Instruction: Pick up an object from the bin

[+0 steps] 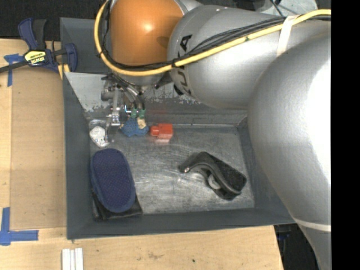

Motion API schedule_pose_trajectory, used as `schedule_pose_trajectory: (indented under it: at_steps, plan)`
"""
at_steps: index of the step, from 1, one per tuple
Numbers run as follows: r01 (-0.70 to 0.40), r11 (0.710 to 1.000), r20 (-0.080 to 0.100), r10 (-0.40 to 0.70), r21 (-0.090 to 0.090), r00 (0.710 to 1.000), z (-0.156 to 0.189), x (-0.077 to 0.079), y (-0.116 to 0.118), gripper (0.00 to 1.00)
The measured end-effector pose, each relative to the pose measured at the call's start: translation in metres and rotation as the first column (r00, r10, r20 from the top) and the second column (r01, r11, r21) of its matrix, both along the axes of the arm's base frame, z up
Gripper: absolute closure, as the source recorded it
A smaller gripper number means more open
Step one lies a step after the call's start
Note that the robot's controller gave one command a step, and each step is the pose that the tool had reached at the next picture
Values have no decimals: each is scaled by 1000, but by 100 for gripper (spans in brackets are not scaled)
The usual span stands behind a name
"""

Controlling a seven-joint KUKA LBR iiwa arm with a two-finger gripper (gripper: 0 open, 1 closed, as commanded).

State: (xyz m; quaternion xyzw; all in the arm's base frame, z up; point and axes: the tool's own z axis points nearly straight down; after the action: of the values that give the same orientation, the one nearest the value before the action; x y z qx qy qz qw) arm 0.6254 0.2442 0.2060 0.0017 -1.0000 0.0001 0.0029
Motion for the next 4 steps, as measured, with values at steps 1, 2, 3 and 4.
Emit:
schedule_pose_trajectory:
  at_steps: [1,2,3,4]
  plan:
    - [-378,926,12,378,0,926,-129,-11,2,0]
    - [-375,927,14,375,2,927,-123,-8,3,0]
    - [-718,696,23,718,-14,696,-126,6,-8,0]
    - [-815,580,32,815,-14,579,-126,-65,-42,0]
